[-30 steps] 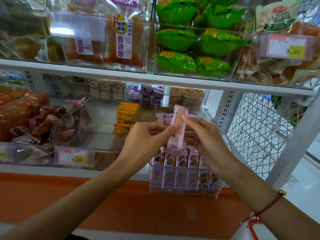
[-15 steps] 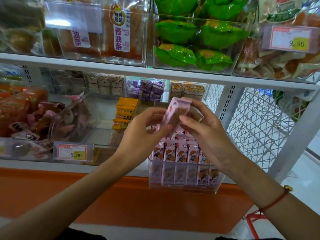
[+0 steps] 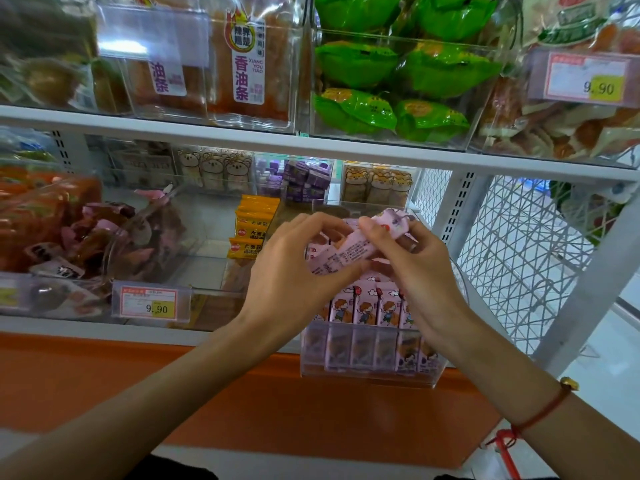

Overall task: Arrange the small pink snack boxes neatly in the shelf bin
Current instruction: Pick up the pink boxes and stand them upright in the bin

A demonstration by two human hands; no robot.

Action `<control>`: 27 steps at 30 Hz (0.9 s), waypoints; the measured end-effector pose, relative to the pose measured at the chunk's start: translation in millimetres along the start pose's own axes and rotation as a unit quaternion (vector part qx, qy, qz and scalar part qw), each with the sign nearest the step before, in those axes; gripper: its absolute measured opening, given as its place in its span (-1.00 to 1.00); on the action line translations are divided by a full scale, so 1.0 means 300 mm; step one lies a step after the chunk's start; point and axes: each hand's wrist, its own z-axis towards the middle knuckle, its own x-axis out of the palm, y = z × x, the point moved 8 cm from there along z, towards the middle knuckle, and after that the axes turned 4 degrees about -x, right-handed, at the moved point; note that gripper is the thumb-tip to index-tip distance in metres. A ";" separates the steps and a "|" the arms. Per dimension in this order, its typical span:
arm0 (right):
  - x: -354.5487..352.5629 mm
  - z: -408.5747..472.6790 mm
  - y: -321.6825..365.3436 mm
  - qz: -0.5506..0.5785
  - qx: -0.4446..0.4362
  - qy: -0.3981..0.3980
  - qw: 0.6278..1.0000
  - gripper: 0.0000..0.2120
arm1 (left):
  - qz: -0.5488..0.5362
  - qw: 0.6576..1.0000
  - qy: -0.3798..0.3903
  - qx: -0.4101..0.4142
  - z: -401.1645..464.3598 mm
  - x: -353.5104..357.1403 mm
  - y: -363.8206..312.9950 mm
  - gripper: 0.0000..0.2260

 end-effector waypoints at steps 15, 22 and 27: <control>0.062 -0.007 -0.029 -0.044 0.001 0.171 0.984 -0.46 | -0.231 0.961 0.043 -0.148 0.017 0.029 0.095 -0.65; 0.052 -0.003 -0.005 -0.089 -0.053 0.132 0.986 -0.62 | -0.249 0.953 0.021 -0.171 0.017 0.022 0.109 -0.57; 0.029 0.008 -0.019 -0.097 -0.062 0.128 0.985 -0.61 | -0.273 0.951 0.006 -0.148 0.035 -0.021 0.109 -0.72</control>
